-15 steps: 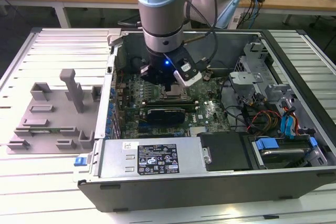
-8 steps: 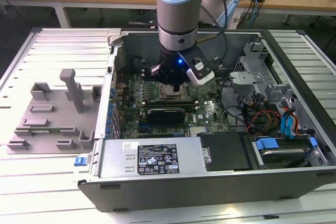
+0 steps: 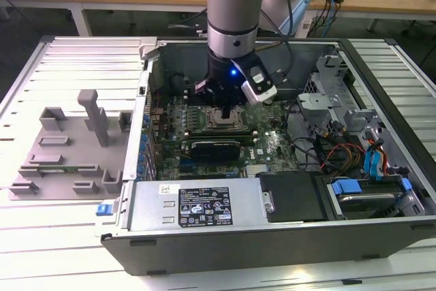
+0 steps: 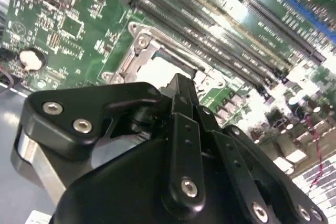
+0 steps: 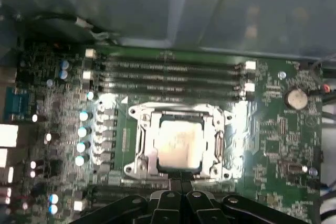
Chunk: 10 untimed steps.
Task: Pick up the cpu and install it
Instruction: 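Install the second cpu locking lever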
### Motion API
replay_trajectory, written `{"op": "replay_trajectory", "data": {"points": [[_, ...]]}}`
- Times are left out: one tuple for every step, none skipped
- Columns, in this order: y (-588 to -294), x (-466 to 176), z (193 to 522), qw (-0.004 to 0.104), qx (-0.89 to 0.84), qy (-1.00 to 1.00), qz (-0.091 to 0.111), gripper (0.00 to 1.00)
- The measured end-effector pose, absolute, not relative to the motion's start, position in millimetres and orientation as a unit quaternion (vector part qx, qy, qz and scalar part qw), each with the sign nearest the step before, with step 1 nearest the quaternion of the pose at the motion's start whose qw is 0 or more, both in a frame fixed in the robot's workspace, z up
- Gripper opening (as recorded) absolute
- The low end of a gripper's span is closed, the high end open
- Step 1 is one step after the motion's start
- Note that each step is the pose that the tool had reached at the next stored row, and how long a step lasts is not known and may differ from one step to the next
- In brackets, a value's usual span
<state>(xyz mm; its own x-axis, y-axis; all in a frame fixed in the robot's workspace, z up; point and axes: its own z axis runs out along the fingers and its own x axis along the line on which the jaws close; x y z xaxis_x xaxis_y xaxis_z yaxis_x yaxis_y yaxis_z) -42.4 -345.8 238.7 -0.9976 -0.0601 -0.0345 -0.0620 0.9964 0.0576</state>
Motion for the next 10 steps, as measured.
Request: {"op": "replay_trajectory", "data": {"points": [[-342.3, -41.2, 238.6, 0.015, -0.031, 0.999, 0.027, 0.11], [-342.4, -41.1, 238.6, 0.014, -0.031, 0.999, 0.027, 0.11], [-342.3, -41.1, 238.6, 0.014, -0.031, 0.999, 0.027, 0.11], [-342.3, -41.1, 238.6, 0.014, -0.031, 0.999, 0.027, 0.11], [-342.3, -41.0, 238.6, 0.014, -0.031, 0.999, 0.027, 0.11], [-342.3, -41.1, 238.6, 0.014, -0.031, 0.999, 0.027, 0.11], [-342.3, -41.1, 238.6, 0.014, -0.031, 0.999, 0.027, 0.11], [-342.3, -41.1, 238.6, 0.014, -0.031, 0.999, 0.027, 0.11], [-342.3, -41.1, 238.6, 0.014, -0.031, 0.999, 0.027, 0.11], [-342.3, -41.1, 238.6, 0.014, -0.031, 0.999, 0.027, 0.11]]}}
